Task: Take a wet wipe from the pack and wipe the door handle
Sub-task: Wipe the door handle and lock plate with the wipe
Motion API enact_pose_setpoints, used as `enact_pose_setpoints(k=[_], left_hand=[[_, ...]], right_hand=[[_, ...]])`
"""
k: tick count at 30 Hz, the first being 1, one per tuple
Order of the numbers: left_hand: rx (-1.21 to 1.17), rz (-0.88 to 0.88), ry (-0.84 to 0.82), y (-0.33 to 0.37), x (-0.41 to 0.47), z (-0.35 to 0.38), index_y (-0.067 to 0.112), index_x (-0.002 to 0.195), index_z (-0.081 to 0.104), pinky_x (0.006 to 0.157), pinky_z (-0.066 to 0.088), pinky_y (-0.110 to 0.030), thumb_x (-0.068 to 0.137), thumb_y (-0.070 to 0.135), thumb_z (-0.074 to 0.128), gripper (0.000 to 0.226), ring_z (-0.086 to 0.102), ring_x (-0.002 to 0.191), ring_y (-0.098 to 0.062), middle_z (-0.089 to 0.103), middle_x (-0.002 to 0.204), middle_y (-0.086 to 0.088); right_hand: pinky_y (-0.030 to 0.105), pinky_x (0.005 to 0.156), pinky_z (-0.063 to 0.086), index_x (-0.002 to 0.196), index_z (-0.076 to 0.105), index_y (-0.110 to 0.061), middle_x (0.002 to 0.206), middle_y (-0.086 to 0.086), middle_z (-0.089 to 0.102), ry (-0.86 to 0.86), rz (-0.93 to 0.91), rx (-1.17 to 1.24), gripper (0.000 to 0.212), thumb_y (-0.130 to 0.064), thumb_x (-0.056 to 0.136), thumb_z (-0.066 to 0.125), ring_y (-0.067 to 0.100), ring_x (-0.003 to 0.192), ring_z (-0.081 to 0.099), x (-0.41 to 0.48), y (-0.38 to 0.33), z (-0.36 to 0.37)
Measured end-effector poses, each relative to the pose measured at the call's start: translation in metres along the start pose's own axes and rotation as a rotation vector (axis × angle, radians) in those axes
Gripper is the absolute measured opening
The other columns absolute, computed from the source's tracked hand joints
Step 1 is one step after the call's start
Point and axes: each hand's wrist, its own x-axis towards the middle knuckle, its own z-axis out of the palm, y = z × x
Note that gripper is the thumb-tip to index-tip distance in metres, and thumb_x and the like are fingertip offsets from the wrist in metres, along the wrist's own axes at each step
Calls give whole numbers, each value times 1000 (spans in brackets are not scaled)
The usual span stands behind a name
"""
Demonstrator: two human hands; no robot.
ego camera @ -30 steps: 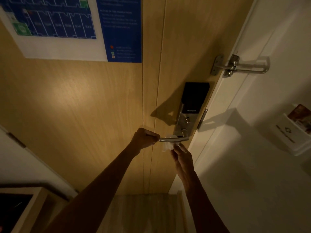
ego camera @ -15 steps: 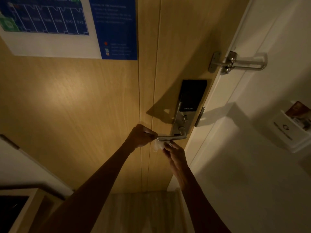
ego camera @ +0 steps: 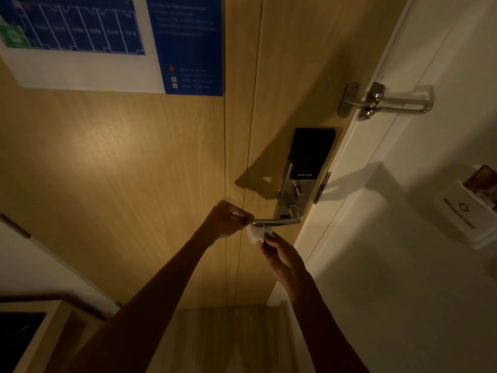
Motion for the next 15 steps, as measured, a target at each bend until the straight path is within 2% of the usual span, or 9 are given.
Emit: enact_pose_setpoints(k=[4,6,9,12,13,15], left_hand=[[-59,-8,-21,-5,1,-2,11,96,76,89,57,-43,81,9,71,16,72,86,-30,77,91,-13],[-80,-19,-38,-5,1,-3,11,96,75,89,57,-42,82,7,69,16,71,91,-32,76,94,-13],[-124,-41,-58,-3,1,-3,6,100,73,86,58,-33,83,3,67,19,71,91,-29,74,97,-14],[-167,-73,-75,-1,1,-2,-3,108,69,67,56,-13,84,-1,64,24,69,73,-7,71,88,-8],[-174,-82,-78,0,0,-3,-3,108,68,63,54,-10,84,-1,64,24,68,71,-3,70,86,-4],[-203,-95,-83,-1,1,-3,-1,109,69,63,54,-10,85,0,64,24,67,76,-6,70,87,-3]], right_hand=[[29,62,61,113,56,3,111,26,61,43,20,51,40,8,73,59,33,98,61,3,4,7],[30,63,60,112,57,3,112,27,60,46,25,77,41,8,71,59,34,100,60,1,5,5],[31,62,61,115,55,3,114,27,60,54,21,75,44,8,71,59,36,103,60,-1,4,6],[29,60,61,116,54,3,108,26,61,61,40,64,41,9,75,57,32,94,62,-1,5,13],[29,60,61,117,53,4,107,26,61,59,47,64,43,9,75,58,31,92,63,-2,6,14],[29,61,61,112,55,4,106,26,62,56,59,73,41,8,72,60,31,91,63,-6,5,15]])
